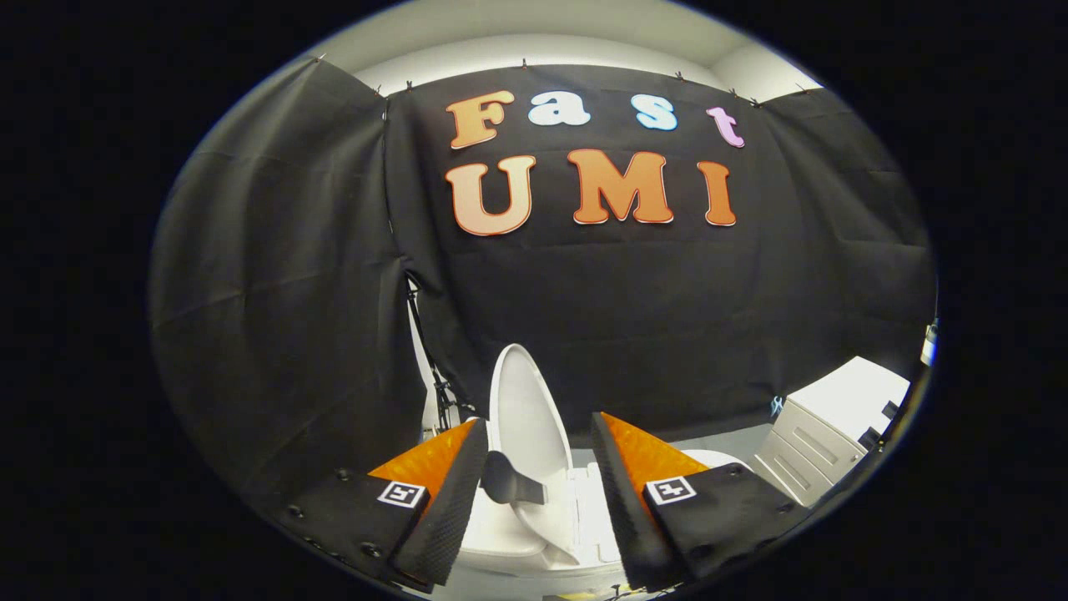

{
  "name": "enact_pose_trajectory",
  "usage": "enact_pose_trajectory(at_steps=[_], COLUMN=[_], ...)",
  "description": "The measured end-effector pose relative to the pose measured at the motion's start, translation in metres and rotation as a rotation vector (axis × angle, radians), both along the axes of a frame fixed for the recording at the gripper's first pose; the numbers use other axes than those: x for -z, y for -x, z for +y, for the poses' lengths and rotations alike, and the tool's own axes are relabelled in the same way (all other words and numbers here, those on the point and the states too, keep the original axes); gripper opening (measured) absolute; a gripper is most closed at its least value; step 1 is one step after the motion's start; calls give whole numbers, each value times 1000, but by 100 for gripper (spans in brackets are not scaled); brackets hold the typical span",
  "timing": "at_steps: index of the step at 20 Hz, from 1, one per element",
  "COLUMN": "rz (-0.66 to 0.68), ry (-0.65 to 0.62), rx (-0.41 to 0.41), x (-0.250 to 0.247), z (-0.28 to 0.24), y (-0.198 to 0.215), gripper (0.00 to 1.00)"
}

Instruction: Open the toilet lid.

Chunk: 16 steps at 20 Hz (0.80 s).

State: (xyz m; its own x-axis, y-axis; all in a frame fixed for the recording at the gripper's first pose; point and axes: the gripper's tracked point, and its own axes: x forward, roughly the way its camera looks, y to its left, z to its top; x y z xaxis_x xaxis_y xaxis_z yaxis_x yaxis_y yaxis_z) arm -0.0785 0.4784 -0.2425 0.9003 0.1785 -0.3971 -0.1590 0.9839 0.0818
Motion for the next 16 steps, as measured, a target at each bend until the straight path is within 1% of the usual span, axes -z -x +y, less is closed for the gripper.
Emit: enact_pose_trajectory(at_steps=[6,11,16], rz=[-73,-120,-161], ry=[1,5,10], rx=[36,65,85], x=[-42,-70,-92], z=[-37,-69,-89], y=[-9,-15,-16], gripper=[98,98,97])
